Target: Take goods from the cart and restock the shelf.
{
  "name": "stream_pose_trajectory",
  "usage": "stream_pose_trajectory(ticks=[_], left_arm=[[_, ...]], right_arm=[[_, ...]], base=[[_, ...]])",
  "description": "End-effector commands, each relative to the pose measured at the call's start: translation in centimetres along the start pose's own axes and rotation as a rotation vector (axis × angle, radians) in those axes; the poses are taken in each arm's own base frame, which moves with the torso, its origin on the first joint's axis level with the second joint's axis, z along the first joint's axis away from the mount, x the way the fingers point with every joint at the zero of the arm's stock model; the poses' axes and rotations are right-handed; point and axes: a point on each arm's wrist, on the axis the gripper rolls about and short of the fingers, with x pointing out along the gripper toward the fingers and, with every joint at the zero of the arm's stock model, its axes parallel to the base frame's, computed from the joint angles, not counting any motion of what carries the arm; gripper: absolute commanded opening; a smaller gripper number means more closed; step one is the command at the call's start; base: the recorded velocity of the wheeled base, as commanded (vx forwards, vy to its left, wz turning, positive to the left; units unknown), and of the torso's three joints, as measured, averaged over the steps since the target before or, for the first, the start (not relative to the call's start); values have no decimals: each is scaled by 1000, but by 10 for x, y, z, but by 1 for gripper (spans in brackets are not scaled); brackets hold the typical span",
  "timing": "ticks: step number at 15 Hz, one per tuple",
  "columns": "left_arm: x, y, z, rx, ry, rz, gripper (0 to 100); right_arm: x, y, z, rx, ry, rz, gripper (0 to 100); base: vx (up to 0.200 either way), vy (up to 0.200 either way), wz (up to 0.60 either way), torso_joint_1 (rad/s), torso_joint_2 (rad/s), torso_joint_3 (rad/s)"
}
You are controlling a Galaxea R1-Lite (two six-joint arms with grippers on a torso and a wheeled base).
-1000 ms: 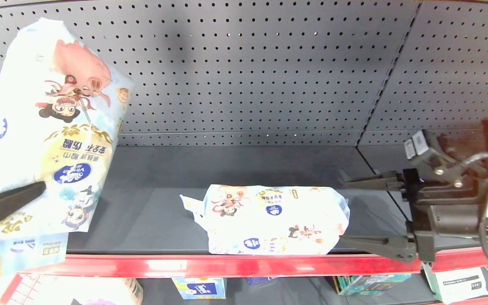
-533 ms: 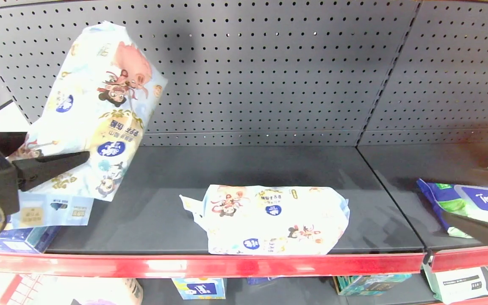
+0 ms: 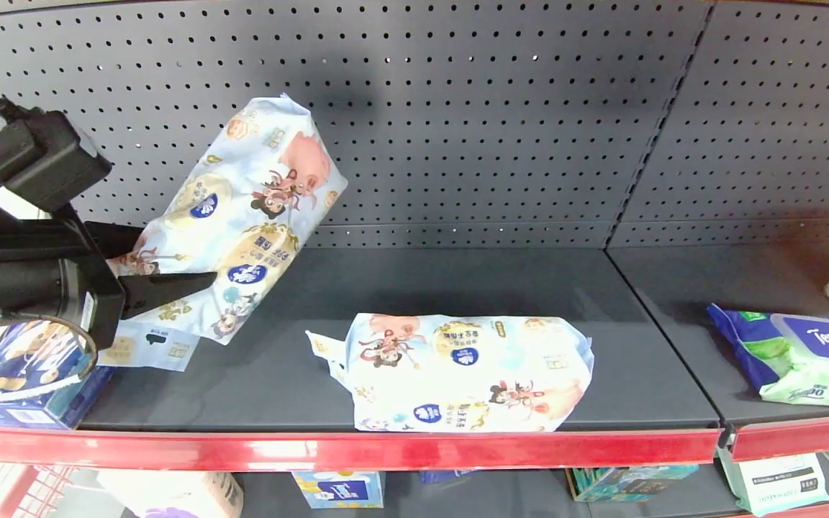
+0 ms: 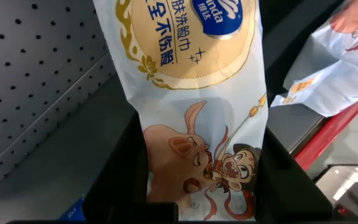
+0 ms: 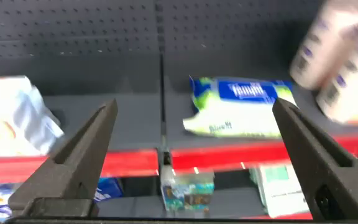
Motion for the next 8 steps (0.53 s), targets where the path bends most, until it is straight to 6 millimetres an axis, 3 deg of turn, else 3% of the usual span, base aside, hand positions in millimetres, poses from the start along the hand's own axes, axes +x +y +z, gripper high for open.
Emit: stream_pose_trajectory(ticks=[1,4,8], left_arm=[[14,5,-1,9,17,-27,0],[31,13,-1,47,33,-49,0],[68,18,17,136,8,-106,0]], right_arm=[[-25,5,-23,-27,-79,-28,100],[-29,6,-35,-50,-64,-31,100],[-30,6,-44,-51,-63,-42,100]], base=[[0,0,0,0,0,0],[0,0,0,0,0,0],[0,0,0,0,0,0]])
